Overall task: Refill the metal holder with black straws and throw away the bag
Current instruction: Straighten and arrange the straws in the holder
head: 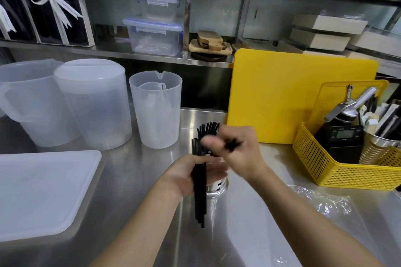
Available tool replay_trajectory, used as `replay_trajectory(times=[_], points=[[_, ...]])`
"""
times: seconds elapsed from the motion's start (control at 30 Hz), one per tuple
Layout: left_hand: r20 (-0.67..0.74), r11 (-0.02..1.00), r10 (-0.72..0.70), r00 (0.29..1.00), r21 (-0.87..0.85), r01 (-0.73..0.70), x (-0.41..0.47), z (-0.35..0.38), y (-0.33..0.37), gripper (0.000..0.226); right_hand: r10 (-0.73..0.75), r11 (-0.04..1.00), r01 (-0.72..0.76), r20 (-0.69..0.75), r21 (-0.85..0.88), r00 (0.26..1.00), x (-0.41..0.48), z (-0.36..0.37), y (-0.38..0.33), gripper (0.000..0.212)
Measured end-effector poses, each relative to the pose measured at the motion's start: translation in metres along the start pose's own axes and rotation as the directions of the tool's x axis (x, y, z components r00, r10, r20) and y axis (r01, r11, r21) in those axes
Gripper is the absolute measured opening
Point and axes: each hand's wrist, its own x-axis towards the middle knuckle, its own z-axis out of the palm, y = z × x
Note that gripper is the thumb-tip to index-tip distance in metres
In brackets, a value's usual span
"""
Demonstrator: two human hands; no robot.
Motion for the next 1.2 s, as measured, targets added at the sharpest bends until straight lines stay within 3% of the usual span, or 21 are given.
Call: replay_trajectory(times=[0.07,0.17,0.23,0.4,0.47,0.53,0.6,0.67,0.7,0.77,0.83,0.87,0.93,1.0,1.07,1.13,1.2], points=[[0.004,0.999,0.022,1.000,-0.049,-0.021,-0.006,0.007,0.008,0.027,-0.238,0.931,0.292,0.242,-0.219,0.941,-0.005,0.010,0.001,0.042],[0.146,0.995,-0.061,0.987,-0.075,0.072,-0.011,0.005,0.021,0.035,-0.359,0.828,0.493,0.424,-0.266,0.832,-0.013,0.024,0.006,0.041],[0.245,0.990,-0.076,0.967,-0.094,0.102,-0.010,0.002,0.031,0.035,-0.386,0.798,0.537,0.453,-0.274,0.804,-0.014,0.026,0.010,0.040],[0.171,0.984,0.135,0.976,-0.141,-0.111,-0.009,-0.006,0.043,0.026,-0.315,0.791,0.515,0.501,-0.330,0.806,-0.011,0.022,0.017,0.036],[0.131,0.950,0.199,0.971,-0.269,-0.159,-0.005,-0.008,0.050,0.020,-0.267,0.808,0.471,0.494,-0.353,0.828,-0.012,0.019,0.018,0.034],[-0.007,0.859,0.313,0.950,-0.424,-0.286,0.000,-0.010,0.057,0.018,-0.166,0.855,0.360,0.460,-0.374,0.872,-0.015,0.011,0.021,0.037],[-0.229,0.730,0.422,0.877,-0.488,-0.479,0.003,-0.015,0.063,0.023,0.049,0.953,0.072,0.384,-0.295,0.922,-0.020,0.003,0.024,0.045],[-0.388,0.651,0.501,0.774,-0.420,-0.632,0.003,-0.014,0.064,0.027,0.314,0.945,-0.327,0.224,0.022,0.923,-0.024,0.006,0.019,0.039],[-0.446,0.628,0.530,0.721,-0.366,-0.687,0.004,-0.012,0.063,0.029,0.446,0.861,-0.455,0.093,0.225,0.890,-0.024,0.011,0.017,0.032],[-0.518,0.594,0.576,0.633,-0.266,-0.759,0.005,-0.001,0.059,0.032,0.719,0.609,-0.542,-0.114,0.579,0.686,-0.021,0.026,0.020,0.028],[-0.536,0.571,0.623,0.570,-0.186,-0.800,0.006,0.014,0.054,0.030,0.894,0.325,-0.480,-0.099,0.815,0.437,-0.017,0.039,0.022,0.034],[-0.525,0.569,0.650,0.549,-0.142,-0.810,0.006,0.020,0.051,0.028,0.937,0.209,-0.429,-0.054,0.879,0.346,-0.015,0.043,0.022,0.036],[-0.469,0.585,0.701,0.537,-0.054,-0.810,0.008,0.030,0.042,0.024,0.967,0.074,-0.356,0.021,0.932,0.254,-0.013,0.047,0.022,0.037],[-0.384,0.617,0.727,0.569,0.001,-0.787,0.010,0.036,0.032,0.022,0.964,0.046,-0.356,0.052,0.933,0.261,-0.014,0.049,0.022,0.036],[-0.297,0.646,0.731,0.614,0.010,-0.764,0.009,0.038,0.026,0.026,0.953,0.088,-0.431,0.051,0.898,0.300,-0.016,0.048,0.023,0.036],[-0.220,0.665,0.732,0.644,0.027,-0.746,0.008,0.035,0.025,0.030,0.929,0.245,-0.549,-0.032,0.799,0.368,-0.017,0.041,0.025,0.033],[-0.138,0.685,0.727,0.673,0.070,-0.725,0.005,0.030,0.029,0.031,0.846,0.462,-0.570,-0.144,0.679,0.514,-0.012,0.027,0.028,0.024]])
